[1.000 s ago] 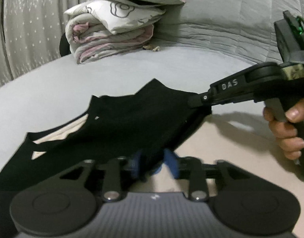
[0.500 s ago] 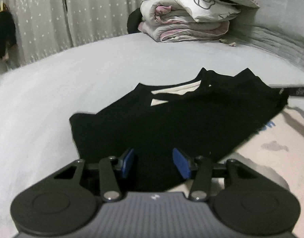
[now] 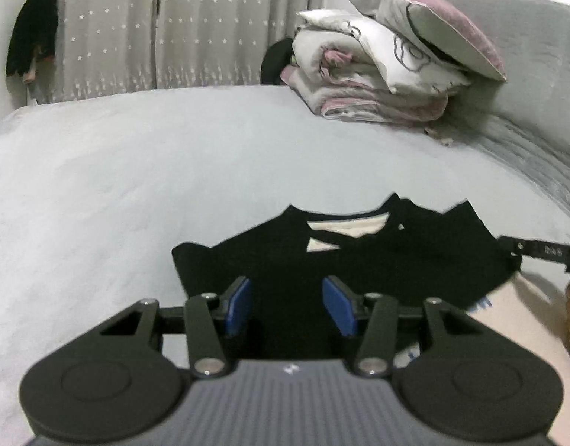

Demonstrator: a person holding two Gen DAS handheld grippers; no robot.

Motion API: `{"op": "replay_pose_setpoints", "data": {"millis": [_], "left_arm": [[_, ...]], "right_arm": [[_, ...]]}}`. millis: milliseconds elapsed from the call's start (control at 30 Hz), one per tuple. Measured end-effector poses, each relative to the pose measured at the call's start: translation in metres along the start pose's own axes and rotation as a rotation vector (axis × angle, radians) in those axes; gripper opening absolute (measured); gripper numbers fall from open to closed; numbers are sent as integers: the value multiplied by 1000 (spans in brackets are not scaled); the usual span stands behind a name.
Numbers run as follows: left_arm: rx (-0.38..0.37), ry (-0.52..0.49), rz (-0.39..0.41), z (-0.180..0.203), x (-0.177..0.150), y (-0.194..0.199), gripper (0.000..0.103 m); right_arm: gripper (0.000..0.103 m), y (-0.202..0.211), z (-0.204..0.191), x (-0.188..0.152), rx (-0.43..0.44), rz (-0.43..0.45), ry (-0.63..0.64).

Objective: Fold clothes
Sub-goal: 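Lay the hem over the collar with the left gripper while the right gripper holds the fold, then grasp the cream printed shirt edge with both grippers and lift it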

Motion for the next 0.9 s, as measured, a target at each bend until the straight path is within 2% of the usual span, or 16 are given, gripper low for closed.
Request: {"op": "replay_pose_setpoints", "data": {"millis": [100,233,400,467,567,700,767,833,900], "left_arm": [[81,33,-62,-15,-17,-29,41],[84,101,-6,-25,-35,-35,43],[100,250,40,-28,-48,-7,41],[104,306,54,-29,-56,8,47],[95,359,37,-31,-75,28,49],[103,314,-3,-22,-92,53,49],[102,304,-33,-17,-97,65,49],[96,302,-56,-13,-104,78,47],[88,303,-71,-8,-113,90,45]], "right_arm": [[26,-2,-7,-1,8,-1,32],[26,-12,-7,-6,-23,-47,43],[27,-11,-1,-9,-26,-42,11],[32,-10,1,-11,-27,-36,1],[32,-7,11,-12,4,-23,-68],[33,9,25,-16,40,-21,-196],[34,25,27,-20,41,-23,-213],[44,38,31,-26,18,-64,-226],[44,52,37,-35,2,-96,-239]]}}
Point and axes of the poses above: each gripper's, at about its wrist camera, not at the fingertips, and y roughly against the way its jaws point, z to its right, x to its top, the point moved 3 cm from there along -y, roughly the way its jaws point, and after that the axes turned 1 degree about -x, right-handed, at the moved point
